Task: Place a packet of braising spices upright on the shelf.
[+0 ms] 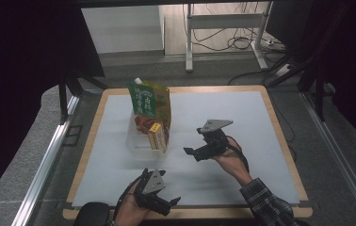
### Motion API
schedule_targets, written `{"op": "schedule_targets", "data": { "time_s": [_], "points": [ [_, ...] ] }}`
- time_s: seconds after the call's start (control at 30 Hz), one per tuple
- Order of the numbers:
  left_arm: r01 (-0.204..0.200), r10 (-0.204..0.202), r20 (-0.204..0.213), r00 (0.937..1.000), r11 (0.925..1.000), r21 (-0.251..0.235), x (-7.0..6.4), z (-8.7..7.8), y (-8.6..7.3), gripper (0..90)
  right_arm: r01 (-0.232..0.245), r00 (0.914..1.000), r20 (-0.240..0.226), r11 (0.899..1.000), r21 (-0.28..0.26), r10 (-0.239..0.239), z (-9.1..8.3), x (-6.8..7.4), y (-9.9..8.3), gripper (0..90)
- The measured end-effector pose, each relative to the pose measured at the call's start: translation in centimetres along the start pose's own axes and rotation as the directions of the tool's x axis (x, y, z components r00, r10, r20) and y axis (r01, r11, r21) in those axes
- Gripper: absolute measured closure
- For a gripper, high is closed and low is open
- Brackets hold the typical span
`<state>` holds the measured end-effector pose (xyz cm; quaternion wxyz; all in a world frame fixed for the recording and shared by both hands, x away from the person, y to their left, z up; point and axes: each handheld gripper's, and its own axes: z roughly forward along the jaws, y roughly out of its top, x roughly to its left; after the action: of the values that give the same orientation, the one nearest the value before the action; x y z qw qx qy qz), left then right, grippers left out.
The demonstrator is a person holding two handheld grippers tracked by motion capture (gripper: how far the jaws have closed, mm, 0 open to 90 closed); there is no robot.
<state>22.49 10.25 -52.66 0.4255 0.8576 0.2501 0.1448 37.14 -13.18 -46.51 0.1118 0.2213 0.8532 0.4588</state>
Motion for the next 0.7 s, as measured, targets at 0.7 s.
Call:
{"op": "schedule_targets", "data": {
  "time_s": [0.7],
  "points": [
    [0.018,-0.018,-0.022,0.9996,0.9998,0.007,0.5,-0.2,-0.1,1.1,-0.046,0.9975,0.054,0.999,-0.001,0.046,-3.9,-0.7,-1.8,6.9]
  ]
}}
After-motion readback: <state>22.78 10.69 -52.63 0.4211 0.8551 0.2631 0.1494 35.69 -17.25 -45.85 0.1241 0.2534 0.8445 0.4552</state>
